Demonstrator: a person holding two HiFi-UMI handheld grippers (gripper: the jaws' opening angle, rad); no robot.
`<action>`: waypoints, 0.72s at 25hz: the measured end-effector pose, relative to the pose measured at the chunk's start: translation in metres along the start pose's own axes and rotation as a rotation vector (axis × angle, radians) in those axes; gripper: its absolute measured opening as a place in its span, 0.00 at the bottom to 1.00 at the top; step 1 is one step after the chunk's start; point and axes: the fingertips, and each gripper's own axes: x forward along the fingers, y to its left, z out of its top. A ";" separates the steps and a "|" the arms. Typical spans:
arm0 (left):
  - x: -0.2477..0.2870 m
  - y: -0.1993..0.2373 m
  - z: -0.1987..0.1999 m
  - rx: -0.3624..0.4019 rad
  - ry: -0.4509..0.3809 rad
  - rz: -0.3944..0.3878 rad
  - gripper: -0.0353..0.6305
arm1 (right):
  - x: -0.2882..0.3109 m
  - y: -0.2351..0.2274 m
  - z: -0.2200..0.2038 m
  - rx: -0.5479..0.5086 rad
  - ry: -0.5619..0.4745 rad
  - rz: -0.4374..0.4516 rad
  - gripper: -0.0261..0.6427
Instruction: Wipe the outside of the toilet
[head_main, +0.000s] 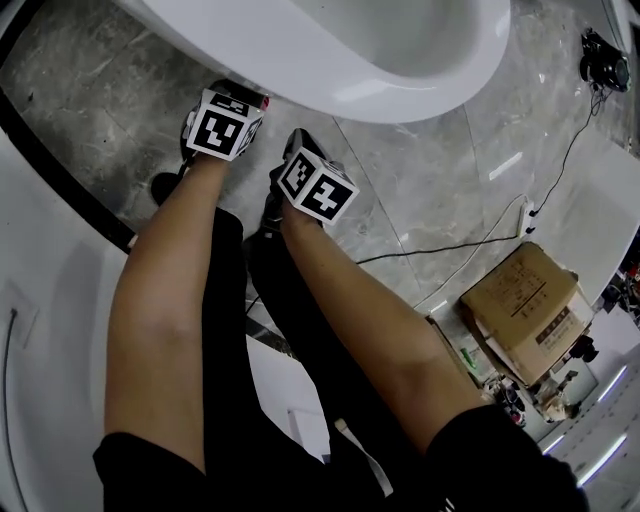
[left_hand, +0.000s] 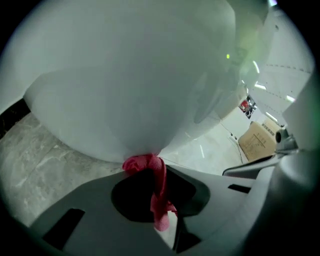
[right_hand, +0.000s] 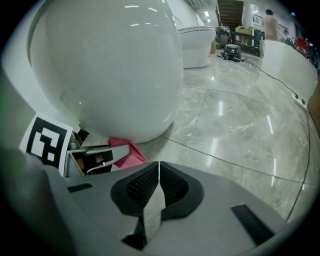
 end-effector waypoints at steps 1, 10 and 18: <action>0.003 -0.010 0.001 -0.017 -0.006 -0.015 0.14 | -0.004 -0.007 -0.001 0.005 0.004 -0.017 0.09; 0.007 -0.110 0.028 -0.073 -0.037 -0.176 0.14 | -0.054 -0.075 -0.005 0.054 0.050 -0.172 0.09; -0.111 -0.159 0.044 -0.181 -0.031 -0.140 0.14 | -0.154 -0.037 0.084 -0.072 0.005 0.010 0.09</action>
